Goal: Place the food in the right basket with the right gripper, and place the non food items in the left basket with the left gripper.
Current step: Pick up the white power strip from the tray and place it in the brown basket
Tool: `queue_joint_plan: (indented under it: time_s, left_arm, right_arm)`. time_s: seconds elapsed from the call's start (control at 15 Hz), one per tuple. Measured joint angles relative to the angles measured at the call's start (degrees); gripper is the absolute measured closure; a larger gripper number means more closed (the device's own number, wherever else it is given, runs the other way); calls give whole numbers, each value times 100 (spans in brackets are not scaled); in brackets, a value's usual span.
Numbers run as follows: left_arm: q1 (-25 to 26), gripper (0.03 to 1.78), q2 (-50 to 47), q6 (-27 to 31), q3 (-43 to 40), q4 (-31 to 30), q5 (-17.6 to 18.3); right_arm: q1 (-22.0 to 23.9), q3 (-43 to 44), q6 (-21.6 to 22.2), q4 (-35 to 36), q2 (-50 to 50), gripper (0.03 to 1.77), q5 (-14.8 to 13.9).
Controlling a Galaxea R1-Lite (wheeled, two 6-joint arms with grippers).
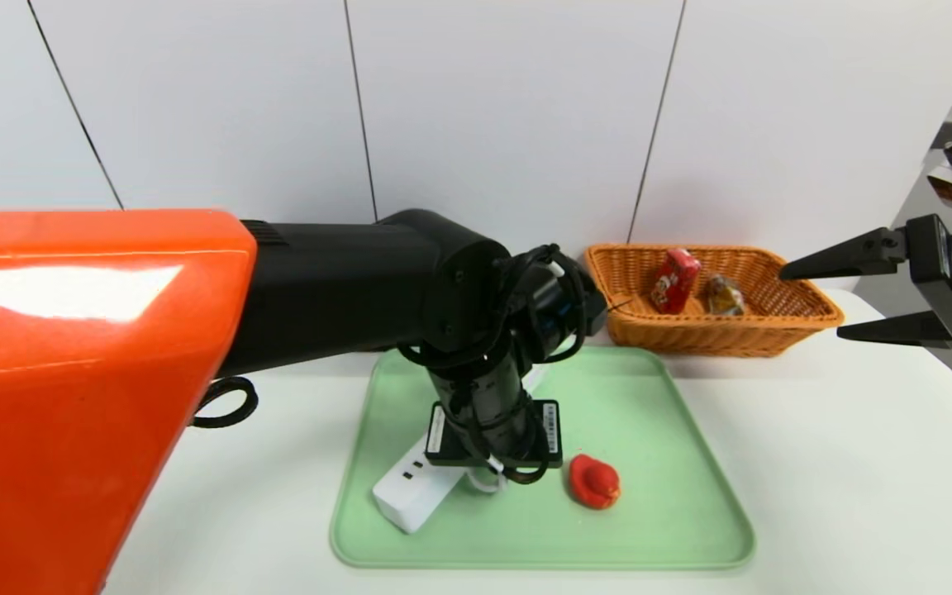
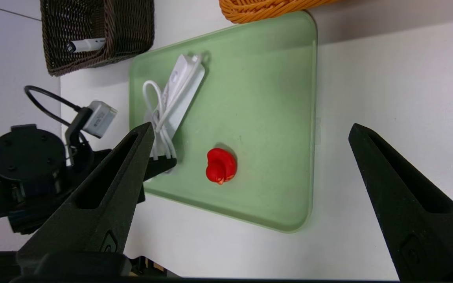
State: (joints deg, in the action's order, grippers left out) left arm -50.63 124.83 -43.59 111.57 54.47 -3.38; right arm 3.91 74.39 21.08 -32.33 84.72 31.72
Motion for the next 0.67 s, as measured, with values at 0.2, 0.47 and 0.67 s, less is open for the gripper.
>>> queue_joint_plan:
  time_s: [0.2, 0.47, 0.67]
  left_arm:
    - [0, 173, -197, -26, 11, -157, 46]
    - [-4, 173, -424, -32, 20, -530, 85]
    - [-41, 173, -733, -1, 20, -728, 527]
  right_arm:
    - [-11, -22, 9, 0, -35, 9, -2]
    - [-20, -38, 0, -7, -50, 9, 0]
    - [-26, -38, 0, -5, -49, 9, -9]
